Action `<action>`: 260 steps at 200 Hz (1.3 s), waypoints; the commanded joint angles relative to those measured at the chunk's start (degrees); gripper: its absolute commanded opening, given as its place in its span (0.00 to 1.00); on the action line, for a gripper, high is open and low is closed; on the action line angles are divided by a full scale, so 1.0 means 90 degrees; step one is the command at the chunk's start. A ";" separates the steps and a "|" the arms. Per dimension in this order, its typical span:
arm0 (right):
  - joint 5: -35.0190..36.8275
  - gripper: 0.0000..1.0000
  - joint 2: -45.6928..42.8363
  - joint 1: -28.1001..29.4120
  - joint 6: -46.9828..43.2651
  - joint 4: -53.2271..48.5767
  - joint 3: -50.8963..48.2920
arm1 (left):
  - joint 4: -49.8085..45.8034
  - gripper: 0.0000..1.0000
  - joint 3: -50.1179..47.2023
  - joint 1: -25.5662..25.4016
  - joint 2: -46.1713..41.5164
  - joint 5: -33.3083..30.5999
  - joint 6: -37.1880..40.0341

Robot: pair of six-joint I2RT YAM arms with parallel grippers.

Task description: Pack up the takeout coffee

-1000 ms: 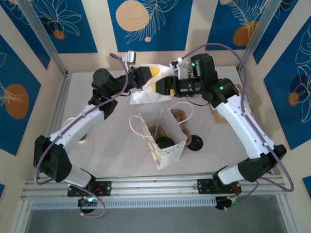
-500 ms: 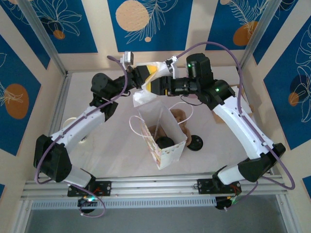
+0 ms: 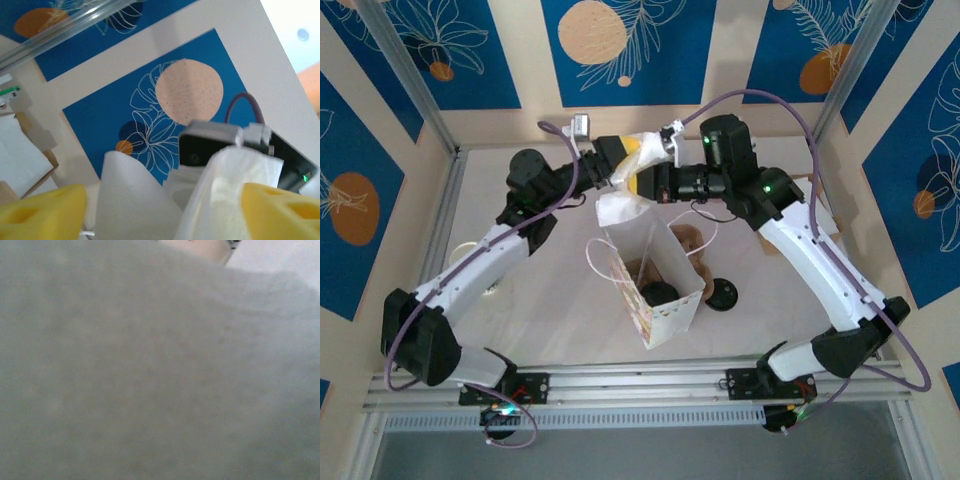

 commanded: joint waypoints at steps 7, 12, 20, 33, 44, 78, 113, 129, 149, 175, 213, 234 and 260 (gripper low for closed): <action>0.1339 0.00 -0.0460 0.0450 -0.0624 -0.0771 -0.0179 | -0.1200 0.98 -0.0021 0.0403 -0.0521 -0.0223 0.0906; 0.1593 0.00 -0.0510 0.0558 -0.0700 -0.0820 -0.0227 | -0.1347 1.00 -0.0034 0.0473 -0.0598 -0.0240 0.0980; 0.2077 0.00 -0.0565 0.0734 -0.0826 -0.0906 -0.0334 | -0.1568 1.00 -0.0048 0.0596 -0.0702 -0.0247 0.1088; 0.2893 0.00 -0.0612 0.1013 -0.1013 -0.1079 -0.0435 | -0.1930 1.00 -0.0078 0.0797 -0.0876 -0.0241 0.1254; 0.3477 0.00 -0.0613 0.1250 -0.1177 -0.1181 -0.0493 | -0.2257 1.00 -0.0083 0.0936 -0.1014 -0.0233 0.1412; 0.4807 0.00 -0.0487 0.1954 -0.1545 -0.1328 -0.0606 | -0.2848 1.00 -0.0205 0.1185 -0.1369 -0.0251 0.1760; 0.5628 0.00 -0.0242 0.2427 -0.1601 -0.1644 -0.0593 | -0.2992 1.00 -0.0345 0.1262 -0.1529 -0.0257 0.1842; 0.5692 0.00 -0.0208 0.2505 -0.1513 -0.1696 -0.0720 | -0.2992 1.00 -0.0394 0.1272 -0.1544 -0.0247 0.1842; 0.5662 0.00 -0.0188 0.2558 -0.1369 -0.1759 -0.0878 | -0.2992 1.00 -0.0396 0.1273 -0.1553 -0.0237 0.1852; 0.5269 0.00 -0.0059 0.2557 -0.1121 -0.1816 -0.1024 | -0.2984 1.00 -0.0433 0.1273 -0.1553 -0.0239 0.1843; 0.4867 0.00 0.0282 0.2576 -0.0847 -0.1863 -0.1075 | -0.2948 1.00 -0.0467 0.1272 -0.1554 -0.0235 0.1831; 0.4717 0.00 0.0412 0.2574 -0.0764 -0.1867 -0.1127 | -0.2944 1.00 -0.0464 0.1273 -0.1563 -0.0224 0.1830; 0.4576 0.00 0.0580 0.2558 -0.0709 -0.1886 -0.1197 | -0.2934 1.00 -0.0479 0.1273 -0.1548 -0.0211 0.1833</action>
